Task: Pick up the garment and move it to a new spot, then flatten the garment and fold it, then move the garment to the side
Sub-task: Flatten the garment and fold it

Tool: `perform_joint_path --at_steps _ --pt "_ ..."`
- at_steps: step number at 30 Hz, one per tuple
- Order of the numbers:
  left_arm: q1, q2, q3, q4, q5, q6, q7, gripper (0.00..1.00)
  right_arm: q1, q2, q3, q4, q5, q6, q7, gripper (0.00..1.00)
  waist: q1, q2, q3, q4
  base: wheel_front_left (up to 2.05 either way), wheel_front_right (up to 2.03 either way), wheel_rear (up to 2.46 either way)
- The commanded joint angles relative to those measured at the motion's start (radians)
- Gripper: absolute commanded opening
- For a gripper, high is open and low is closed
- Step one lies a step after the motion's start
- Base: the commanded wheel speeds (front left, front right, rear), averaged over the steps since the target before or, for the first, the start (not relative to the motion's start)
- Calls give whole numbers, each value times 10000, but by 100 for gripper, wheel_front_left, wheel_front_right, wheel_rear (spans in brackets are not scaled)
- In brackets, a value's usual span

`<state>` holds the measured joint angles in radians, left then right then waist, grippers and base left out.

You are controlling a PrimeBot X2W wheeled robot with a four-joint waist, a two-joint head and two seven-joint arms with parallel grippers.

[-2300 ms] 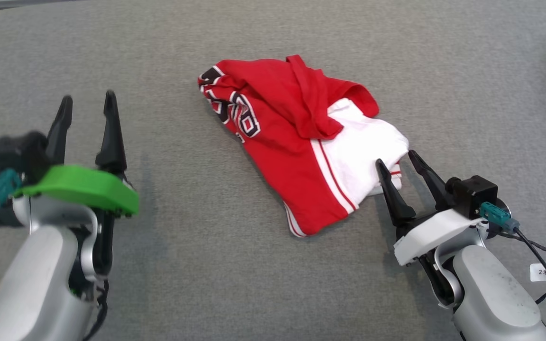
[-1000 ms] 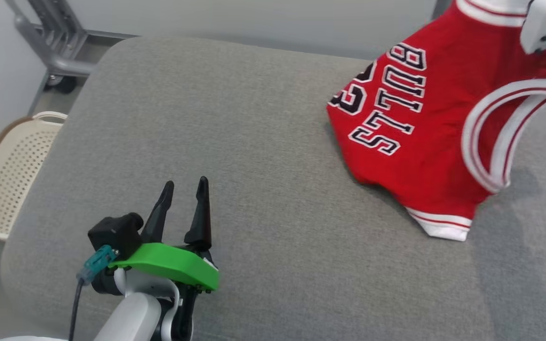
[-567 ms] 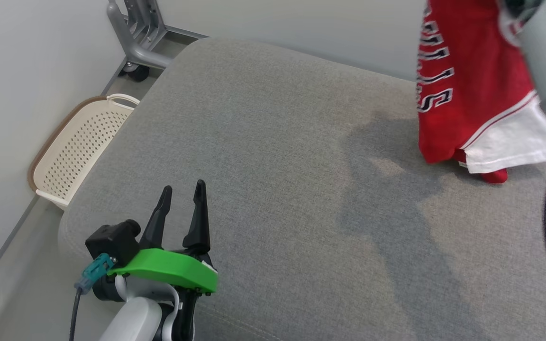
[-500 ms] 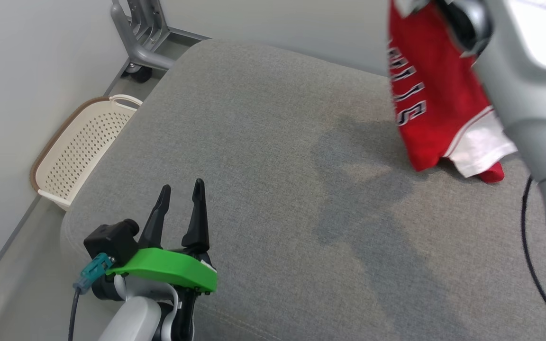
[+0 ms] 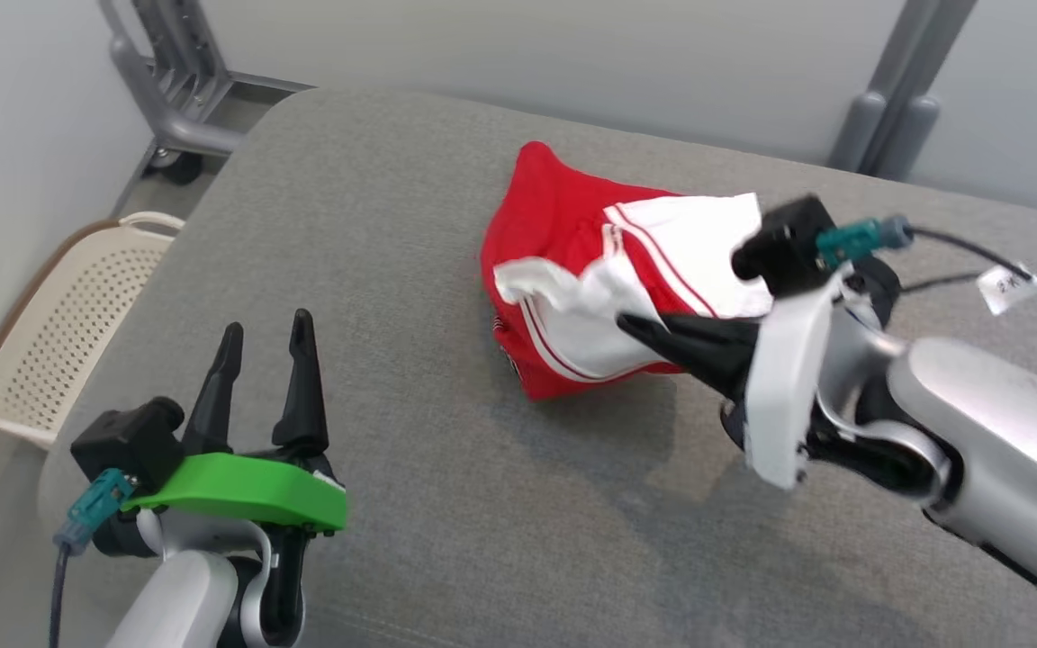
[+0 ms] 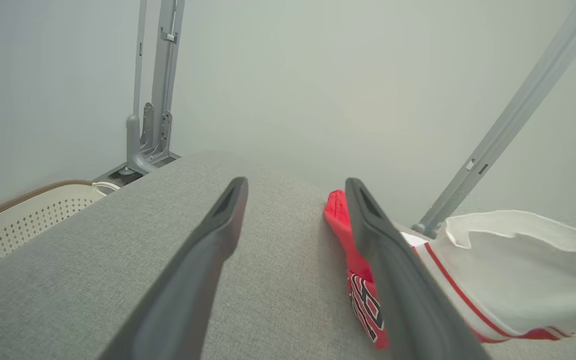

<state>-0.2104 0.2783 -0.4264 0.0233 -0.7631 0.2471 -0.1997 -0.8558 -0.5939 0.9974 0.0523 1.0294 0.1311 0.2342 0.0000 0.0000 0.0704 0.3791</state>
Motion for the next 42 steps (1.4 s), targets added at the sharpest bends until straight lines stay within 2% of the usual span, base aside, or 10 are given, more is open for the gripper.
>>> perform_joint_path --at_steps 1,10,14,18,22,30,31,32,33,42 --pt "78 135 47 -150 95 79 47 100 524 -440 39 -471 119 -5 121 0 0 0 298 -841 0 0 0" --pt "-423 516 48 -704 354 305 462 100 3705 -2971 201 -2558 762 -2 617 0 0 0 771 -2154 0 0 0" --pt "-551 588 62 -784 403 356 549 100 4632 -3531 4 -2294 464 -2 274 0 0 0 923 -2615 0 0 0" --pt "-576 622 -14 -824 423 375 647 100 5052 -3941 -769 -1184 20 -4 -440 0 0 0 1044 -2950 0 0 0" --pt "-650 642 -114 -825 451 396 740 100 4909 -3923 -1689 348 -927 -4 -1221 0 0 0 1244 -3209 0 0 0" --pt "-1128 121 -743 -104 379 7 999 100 4680 -2670 -2596 2645 -2309 -5 -2543 0 0 0 1611 -3250 0 0 0" --pt "-1222 68 -836 57 389 -79 1051 100 4666 -2537 -2684 2834 -2406 -7 -2719 28 0 0 1631 -3237 0 0 0" --pt "-1316 11 -915 231 371 -166 1088 100 4679 -2394 -2743 3015 -2522 -7 -2865 86 0 0 1646 -3226 0 0 0" --pt "-1414 -26 -986 417 346 -245 1148 100 4705 -2263 -2827 3169 -2614 -7 -3011 100 0 0 1653 -3221 0 0 0" --pt "-2483 -214 -1239 2410 11 -1043 1696 100 5148 -1578 -4163 3355 -3199 -7 -4075 100 0 0 1674 -3704 0 0 0"
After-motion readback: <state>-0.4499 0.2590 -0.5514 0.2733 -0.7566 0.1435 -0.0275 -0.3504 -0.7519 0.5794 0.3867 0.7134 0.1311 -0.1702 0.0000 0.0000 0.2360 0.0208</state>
